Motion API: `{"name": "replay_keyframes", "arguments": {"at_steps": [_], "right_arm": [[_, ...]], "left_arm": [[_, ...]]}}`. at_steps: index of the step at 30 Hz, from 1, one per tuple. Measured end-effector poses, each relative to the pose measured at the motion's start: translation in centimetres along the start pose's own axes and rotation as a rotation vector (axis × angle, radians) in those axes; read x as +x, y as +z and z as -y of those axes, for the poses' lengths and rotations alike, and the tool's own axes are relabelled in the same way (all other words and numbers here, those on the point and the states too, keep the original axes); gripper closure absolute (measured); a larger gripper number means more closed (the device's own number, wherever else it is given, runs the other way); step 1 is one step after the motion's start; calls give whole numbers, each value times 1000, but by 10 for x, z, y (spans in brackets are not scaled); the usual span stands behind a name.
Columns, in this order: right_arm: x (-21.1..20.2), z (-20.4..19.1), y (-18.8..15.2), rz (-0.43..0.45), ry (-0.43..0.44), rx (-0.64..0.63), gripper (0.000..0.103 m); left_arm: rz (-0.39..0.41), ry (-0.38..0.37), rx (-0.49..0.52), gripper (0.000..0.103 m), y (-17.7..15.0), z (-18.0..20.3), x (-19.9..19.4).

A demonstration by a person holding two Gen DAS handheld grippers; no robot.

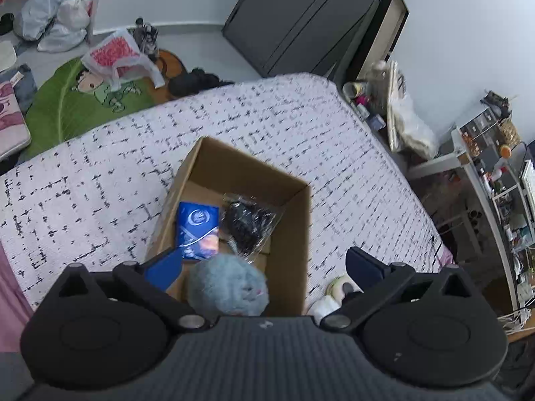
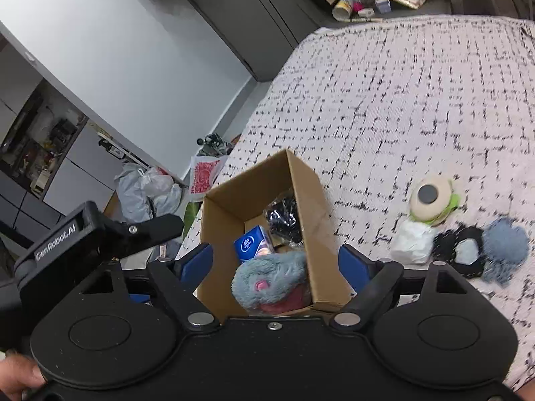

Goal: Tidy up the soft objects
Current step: 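Open both grippers to drop the plush toy into the box, then move the left gripper to the black lacy pouch and close on it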

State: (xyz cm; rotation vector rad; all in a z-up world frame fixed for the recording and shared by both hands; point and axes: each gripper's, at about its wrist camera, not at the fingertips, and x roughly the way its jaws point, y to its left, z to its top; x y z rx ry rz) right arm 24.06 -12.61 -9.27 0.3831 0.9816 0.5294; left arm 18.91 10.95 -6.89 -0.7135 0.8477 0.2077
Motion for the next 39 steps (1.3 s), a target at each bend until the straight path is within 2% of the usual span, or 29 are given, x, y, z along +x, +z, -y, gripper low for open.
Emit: {"name": "replay_keyframes", "arguments": {"at_steps": [5,9,12,16,24,31,39], "right_arm": [[-18,13,0,33,11,-5,14],[-32,27,-2,55,2,-15,12],[-42,38,-3,76,-10,-24,6],[-53,59,-2,85,-25,-9,6],[-73,101,-2,98,-58,34,5],[-88,132,1,93,-80,79,5],[-97,169,3,87,-109,129,6]], "left_arm": [[41,-3,20,0,-6,17,-5],[86,10,96,0,-14,37,-9],[62,2,120,0,-19,49,-9],[38,-8,162,0,-26,64,-7],[3,44,274,0,-52,100,8],[-39,69,299,0,-67,121,23],[-98,66,260,0,-89,137,46]]}}
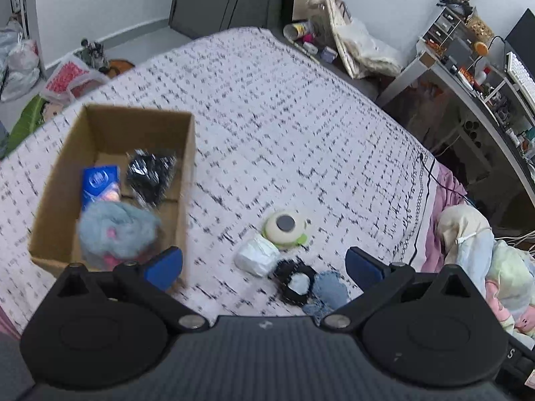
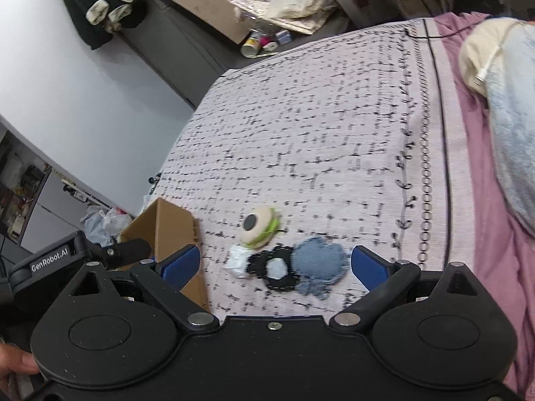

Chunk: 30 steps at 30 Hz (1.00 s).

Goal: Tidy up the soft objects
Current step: 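Move the left gripper to the black lacy pouch and close on it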

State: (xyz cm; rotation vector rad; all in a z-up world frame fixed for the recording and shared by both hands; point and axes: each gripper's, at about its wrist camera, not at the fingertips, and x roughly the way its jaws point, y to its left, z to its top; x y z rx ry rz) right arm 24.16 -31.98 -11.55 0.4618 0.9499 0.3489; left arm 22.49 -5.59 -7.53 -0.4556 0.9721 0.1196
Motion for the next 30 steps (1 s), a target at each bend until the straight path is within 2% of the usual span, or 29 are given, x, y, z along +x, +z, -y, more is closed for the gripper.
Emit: {"name": "replay_keyframes", "arguments": {"at_steps": [9,17,22,30], "right_arm": [[13,27,-1,-7,13,18,7],[27,53,-3,-40,47,116,10],[39,62,-4,-67,55,146,14],[61,74,-8,-137,50,176,25]], "left_arm": [[-7,-23,-44,1,-22,15,30],[-29,-1,-111,4,-39,18,58],[-48,8,-154,9,-43,19,75],[-68,26,-223,17,-47,22,102]]}}
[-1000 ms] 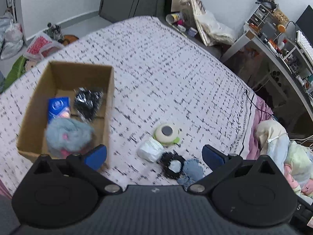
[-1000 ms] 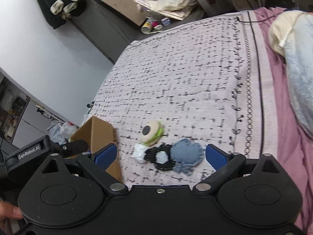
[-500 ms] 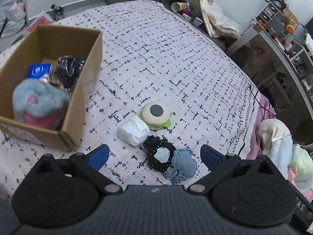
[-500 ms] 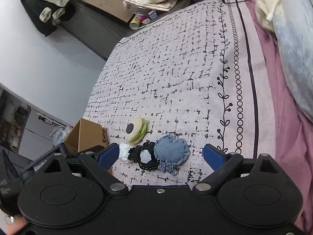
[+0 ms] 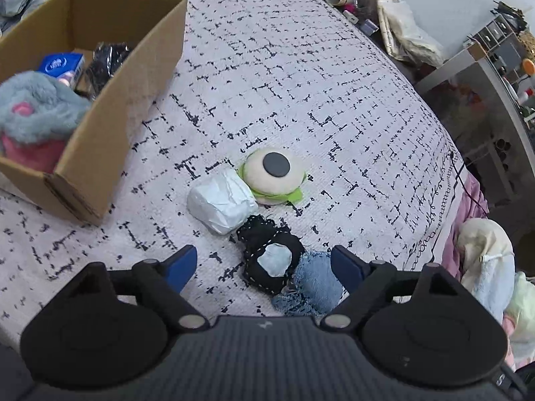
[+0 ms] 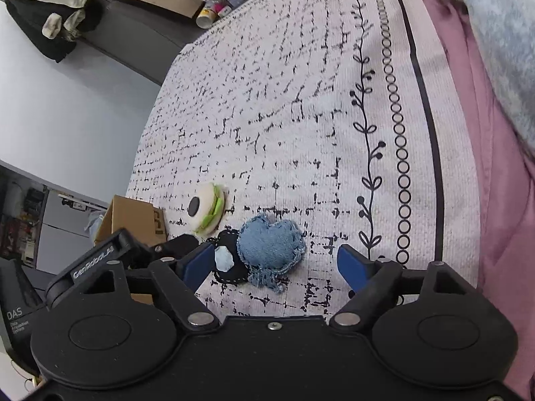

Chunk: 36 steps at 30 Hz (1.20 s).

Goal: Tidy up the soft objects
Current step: 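Move the left gripper to the black lacy pouch and close on it, then close the right gripper on the blue denim heart while the left gripper holds the pouch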

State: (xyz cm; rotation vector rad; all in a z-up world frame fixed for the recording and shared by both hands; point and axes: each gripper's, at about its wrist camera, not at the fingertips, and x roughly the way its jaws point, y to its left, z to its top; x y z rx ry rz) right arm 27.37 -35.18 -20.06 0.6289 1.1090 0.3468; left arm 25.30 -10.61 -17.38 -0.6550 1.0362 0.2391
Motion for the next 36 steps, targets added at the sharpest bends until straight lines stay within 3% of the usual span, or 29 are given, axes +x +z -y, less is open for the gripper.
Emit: {"name": "replay_keyframes", "arguments": {"at_steps": [10,14,15,16,17,18,19,36], "right_arm": [[15,-5,3,-19,-15,-49,31],[18,-4,4,-21,-28,-43,31],[19,-4,4,-19,-29,-44,32],[19,-5,5,-18,-30,-48,32],[21,-6,5,-15,-31,-54,34],[22,-7,5,-12,-33,-59,36],[24,-8,4,-11,-36,-59,37],[53,-34,-7,-44,-72,-191,37]], "left_arm": [[-53,21,-100,18,-4,-1,34],[-25,29,-132,18,-6,-3,39],[-22,32,-146,23,-5,-3,39],[-18,46,-147,39,-5,-3,37],[-14,62,-135,48,-4,-3,36],[-16,56,-130,67,-4,-3,36],[-28,22,-142,75,-3,-7,36],[-48,-23,-144,79,-3,-33,15]]}}
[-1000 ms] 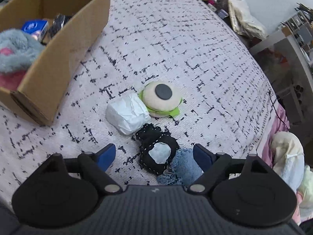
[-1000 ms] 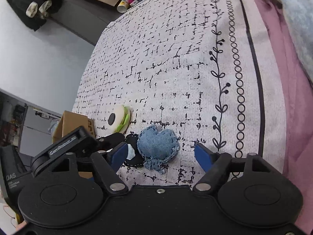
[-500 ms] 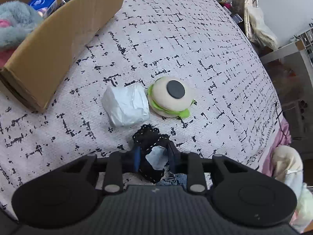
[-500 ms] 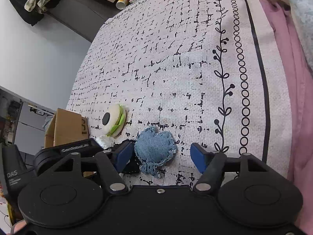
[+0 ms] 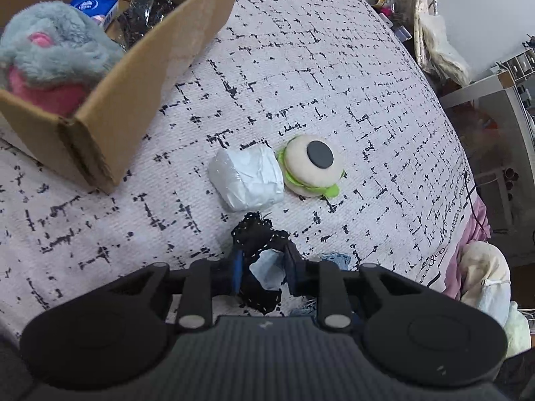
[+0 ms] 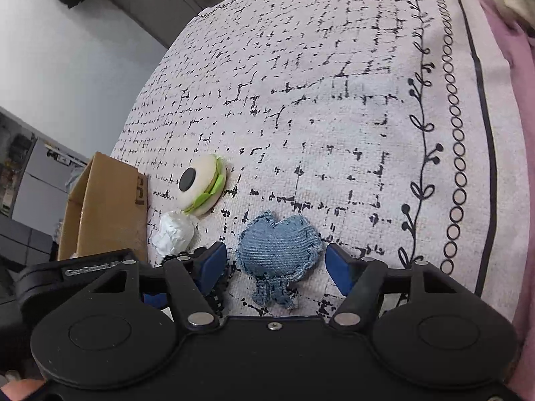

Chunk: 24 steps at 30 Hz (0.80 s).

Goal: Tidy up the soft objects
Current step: 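Close the right gripper on the blue denim heart while the left gripper holds the pouch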

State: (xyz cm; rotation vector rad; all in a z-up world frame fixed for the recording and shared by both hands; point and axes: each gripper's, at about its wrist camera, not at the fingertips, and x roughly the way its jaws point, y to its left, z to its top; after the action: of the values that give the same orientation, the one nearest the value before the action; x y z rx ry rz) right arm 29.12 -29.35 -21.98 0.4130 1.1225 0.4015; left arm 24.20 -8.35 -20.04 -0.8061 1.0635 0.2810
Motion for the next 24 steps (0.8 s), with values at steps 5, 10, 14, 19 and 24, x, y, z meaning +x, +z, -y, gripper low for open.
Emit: {"name": "replay_keyframes", "arguments": {"at_steps": [5,10,14,19,24], "right_arm": [[6,-7,-2,9,-28,-53,40],[9,0,-4,-35,54,-3,82],[-3,-4,-6,-2,50,-20,86],[-19,-9,-8,33,66,-33,87],[-36,-15,-6,77,59,-39,87]], "left_arm": [[1,-6,14,79,-1,-2,-8],[-6,-23,16,79,-2,-5,-16],[2,-34,26,79,-1,-7,-28],[23,-51,40,78,6,-12,-45],[41,-66,59,78,14,-15,-59]]}}
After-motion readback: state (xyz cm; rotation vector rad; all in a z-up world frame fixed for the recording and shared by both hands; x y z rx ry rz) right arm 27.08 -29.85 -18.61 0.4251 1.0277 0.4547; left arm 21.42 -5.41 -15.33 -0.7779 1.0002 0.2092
